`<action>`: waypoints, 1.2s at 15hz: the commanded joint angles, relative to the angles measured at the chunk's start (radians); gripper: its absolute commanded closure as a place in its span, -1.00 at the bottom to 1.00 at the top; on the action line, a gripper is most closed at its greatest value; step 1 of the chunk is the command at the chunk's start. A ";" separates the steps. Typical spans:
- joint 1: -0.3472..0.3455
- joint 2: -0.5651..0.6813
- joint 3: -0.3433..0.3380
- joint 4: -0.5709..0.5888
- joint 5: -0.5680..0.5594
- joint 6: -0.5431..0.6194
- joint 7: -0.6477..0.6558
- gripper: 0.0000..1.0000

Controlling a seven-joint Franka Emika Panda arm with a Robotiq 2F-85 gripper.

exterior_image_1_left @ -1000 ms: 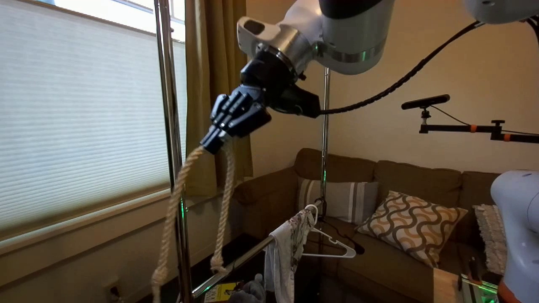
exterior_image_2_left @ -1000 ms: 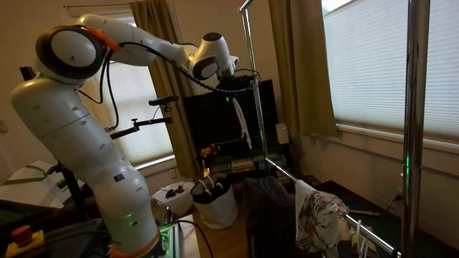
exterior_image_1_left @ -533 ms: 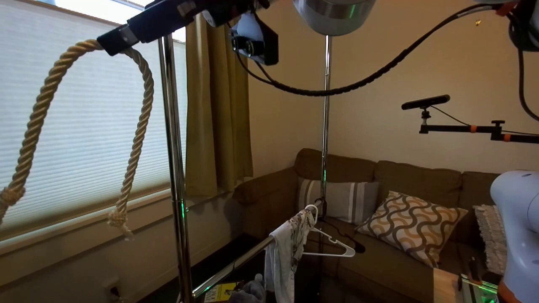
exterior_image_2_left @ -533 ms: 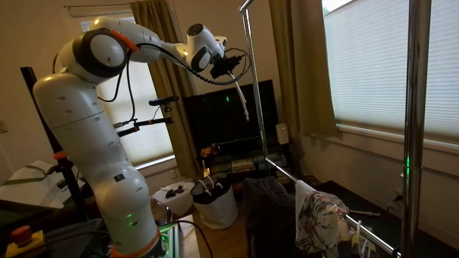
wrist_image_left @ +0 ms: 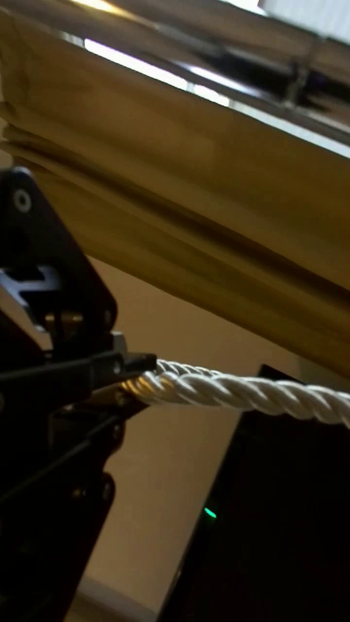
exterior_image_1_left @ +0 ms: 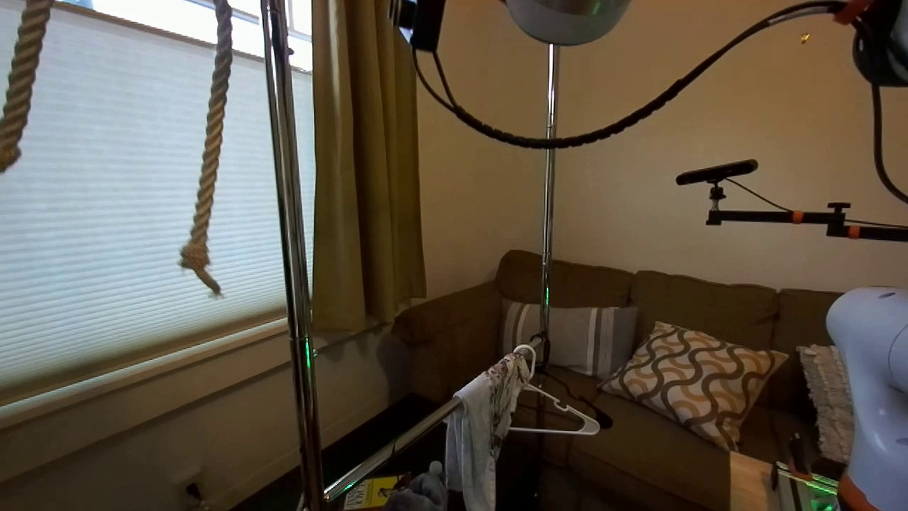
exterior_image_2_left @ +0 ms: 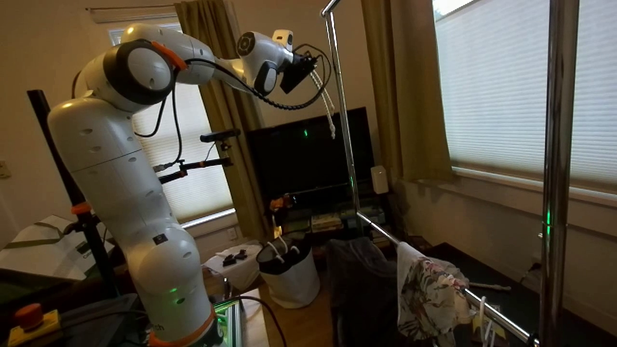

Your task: Remove the white rope from the bottom railing and hang it on the top railing

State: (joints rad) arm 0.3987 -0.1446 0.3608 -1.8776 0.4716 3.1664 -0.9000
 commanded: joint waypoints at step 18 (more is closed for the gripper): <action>-0.178 -0.005 0.190 0.084 0.141 0.683 -0.179 0.94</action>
State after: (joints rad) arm 0.2554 -0.1510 0.4882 -1.8147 0.4702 3.7209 -0.9449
